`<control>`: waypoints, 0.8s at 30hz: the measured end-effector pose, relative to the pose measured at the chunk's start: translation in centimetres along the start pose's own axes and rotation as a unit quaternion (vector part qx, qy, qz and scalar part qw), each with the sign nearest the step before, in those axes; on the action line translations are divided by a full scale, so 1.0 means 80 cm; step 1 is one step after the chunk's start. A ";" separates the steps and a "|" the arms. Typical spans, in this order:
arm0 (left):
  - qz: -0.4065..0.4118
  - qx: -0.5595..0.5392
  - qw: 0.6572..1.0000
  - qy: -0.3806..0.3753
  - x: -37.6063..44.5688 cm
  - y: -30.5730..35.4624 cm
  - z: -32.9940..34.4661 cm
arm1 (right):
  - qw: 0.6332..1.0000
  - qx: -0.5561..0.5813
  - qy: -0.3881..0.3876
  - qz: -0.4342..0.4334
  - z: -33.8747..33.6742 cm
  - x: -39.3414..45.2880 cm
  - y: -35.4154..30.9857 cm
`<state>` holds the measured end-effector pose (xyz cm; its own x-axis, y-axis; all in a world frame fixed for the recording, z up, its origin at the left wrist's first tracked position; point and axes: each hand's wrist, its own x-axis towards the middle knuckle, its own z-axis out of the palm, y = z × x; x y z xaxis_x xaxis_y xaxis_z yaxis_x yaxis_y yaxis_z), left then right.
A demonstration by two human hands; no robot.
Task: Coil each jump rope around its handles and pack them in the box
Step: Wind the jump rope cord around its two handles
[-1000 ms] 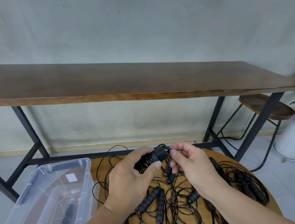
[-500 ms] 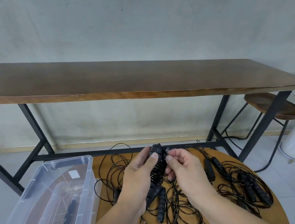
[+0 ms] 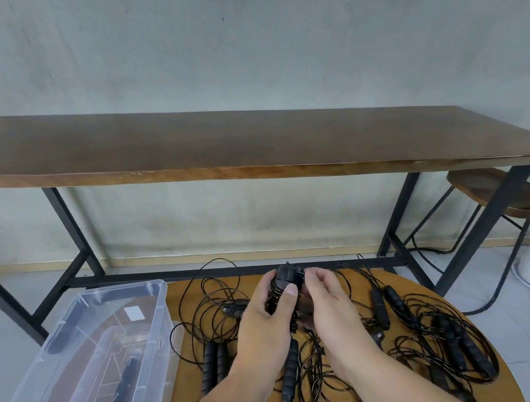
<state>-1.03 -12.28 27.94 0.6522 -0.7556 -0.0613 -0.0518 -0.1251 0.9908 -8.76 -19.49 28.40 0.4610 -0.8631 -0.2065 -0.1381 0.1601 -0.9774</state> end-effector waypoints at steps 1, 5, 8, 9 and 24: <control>0.009 0.034 0.999 -0.012 -0.001 -0.003 0.004 | 0.998 0.043 -0.010 0.033 0.004 0.000 -0.001; 0.073 0.125 0.989 -0.022 0.005 -0.014 0.013 | 0.988 0.127 -0.010 0.086 0.004 0.002 0.001; 0.012 0.085 0.996 -0.001 0.012 -0.017 0.010 | 0.988 0.132 0.015 0.077 0.002 0.002 0.004; -0.009 0.083 0.996 0.006 0.013 -0.020 0.011 | 0.988 0.130 0.019 0.077 0.003 0.003 0.006; -0.018 0.089 0.995 0.038 0.003 -0.094 0.026 | 0.968 0.171 -0.001 0.182 0.004 0.007 0.035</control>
<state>-2.03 -12.88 20.24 0.7116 -0.6981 -0.0797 -0.1559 -0.2675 0.9509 -8.60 -19.36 25.53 0.4378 -0.7183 -0.5407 0.0066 0.6040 -0.7970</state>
